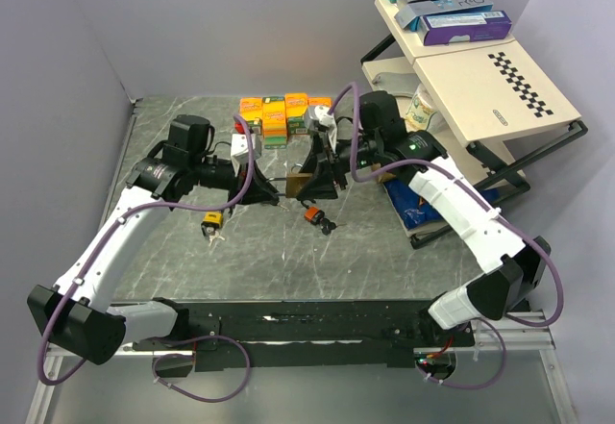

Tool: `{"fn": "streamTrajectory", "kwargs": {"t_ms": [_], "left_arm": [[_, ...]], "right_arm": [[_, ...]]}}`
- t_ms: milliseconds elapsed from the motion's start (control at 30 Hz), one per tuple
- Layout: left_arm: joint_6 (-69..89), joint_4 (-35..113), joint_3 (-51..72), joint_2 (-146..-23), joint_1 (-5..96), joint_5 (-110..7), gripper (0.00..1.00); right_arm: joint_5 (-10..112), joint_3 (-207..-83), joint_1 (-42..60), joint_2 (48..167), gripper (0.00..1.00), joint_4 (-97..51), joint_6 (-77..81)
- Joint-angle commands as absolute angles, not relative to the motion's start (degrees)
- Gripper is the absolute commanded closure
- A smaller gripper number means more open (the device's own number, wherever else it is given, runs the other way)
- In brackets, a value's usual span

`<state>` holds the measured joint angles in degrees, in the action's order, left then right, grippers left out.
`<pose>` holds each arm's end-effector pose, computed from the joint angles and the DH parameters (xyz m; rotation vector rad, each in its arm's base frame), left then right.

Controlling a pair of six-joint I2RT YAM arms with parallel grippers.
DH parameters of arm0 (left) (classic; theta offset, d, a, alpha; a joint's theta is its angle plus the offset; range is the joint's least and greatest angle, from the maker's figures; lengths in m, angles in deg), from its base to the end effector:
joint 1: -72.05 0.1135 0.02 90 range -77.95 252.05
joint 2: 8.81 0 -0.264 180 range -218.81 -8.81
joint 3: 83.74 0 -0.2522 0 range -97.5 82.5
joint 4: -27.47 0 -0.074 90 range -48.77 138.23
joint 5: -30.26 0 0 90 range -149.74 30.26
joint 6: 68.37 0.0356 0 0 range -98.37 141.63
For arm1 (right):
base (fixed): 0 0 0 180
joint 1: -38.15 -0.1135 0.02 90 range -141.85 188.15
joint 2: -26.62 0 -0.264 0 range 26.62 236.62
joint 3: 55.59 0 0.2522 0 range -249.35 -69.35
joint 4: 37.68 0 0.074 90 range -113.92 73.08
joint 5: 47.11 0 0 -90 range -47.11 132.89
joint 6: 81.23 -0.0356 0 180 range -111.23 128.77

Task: Lock with the key
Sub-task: Lock the lock.

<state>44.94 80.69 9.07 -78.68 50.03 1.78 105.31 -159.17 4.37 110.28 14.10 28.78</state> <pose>0.2141 -0.1203 0.3831 1.2915 1.5628 -1.1433 0.2358 0.1957 0.4141 -1.4518 1.4262 1.2886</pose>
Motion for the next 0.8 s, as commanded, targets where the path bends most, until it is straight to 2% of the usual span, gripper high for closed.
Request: {"fn": "streamTrajectory", "kwargs": {"t_ms": [0, 67, 133, 167, 233, 267, 300, 333, 467, 500, 533, 567, 633, 767], "left_arm": [[46.33, 77.01, 6.47, -77.02, 50.42, 4.6, 0.99], [45.54, 76.57, 6.47, -77.37, 50.34, 4.69, 0.99], [45.1, 76.21, 6.38, -77.63, 50.34, 4.86, 0.99], [44.92, 76.3, 6.3, -77.72, 50.34, 4.77, 0.99], [44.83, 76.39, 6.29, -77.98, 50.34, 4.86, 0.99], [44.4, 76.3, 6.38, -77.98, 50.34, 4.77, 0.99], [43.96, 75.86, 6.56, -77.98, 50.34, 4.43, 0.99], [43.17, 74.73, 6.82, -78.07, 50.34, 4.16, 0.99], [26.25, 63.5, 9.8, -77.2, 52.79, 0.74, 0.29], [20.98, 59.81, 11.12, -75.89, 54.19, 0.03, 0.19], [9.01, 54.9, 14.26, -75.09, 57.95, 0.11, 0.07], [3.32, 46.33, 16.03, -74.13, 59.9, -0.23, 0.01], [-11.67, 38.02, 20.16, -72.01, 65.07, -2.5, 0.04], [-23.18, 40.52, 18.34, -72.27, 69.23, -13.58, 0.04]], "right_arm": [[103.63, -161.72, 3.17, 111.53, 0.46, 21.34, 36.71], [103.28, -161.63, 2.73, 111.61, 0.47, 21.7, 38.03], [102.66, -161.63, 2.03, 111.7, 0.54, 21.79, 38.73], [102.57, -161.46, 1.76, 111.7, 0.67, 21.44, 38.91], [102.22, -161.46, 1.59, 111.53, 0.77, 20.04, 38.13], [102.31, -161.54, 1.59, 111.61, 0.94, 19.59, 37.77], [102.39, -161.54, 1.5, 111.53, 1.0, 19.15, 37.68], [102.39, -161.28, 1.5, 111.35, 1.0, 18.37, 36.03], [100.21, -156.47, 2.37, 108.99, 1.0, 6.72, 27.95], [99.5, -154.88, 3.07, 108.2, 1.0, 2.06, 24.79], [98.62, -153.04, 4.47, 107.32, 1.0, -2.34, 17.98], [96.88, -149.89, 5.09, 105.83, 1.0, -10.82, 14.86], [93.8, -146.54, 5.89, 104.5, 1.0, -17.56, 8.63], [84.67, -144.06, 5.72, 104.49, 1.0, -29.61, 2.01]]}}
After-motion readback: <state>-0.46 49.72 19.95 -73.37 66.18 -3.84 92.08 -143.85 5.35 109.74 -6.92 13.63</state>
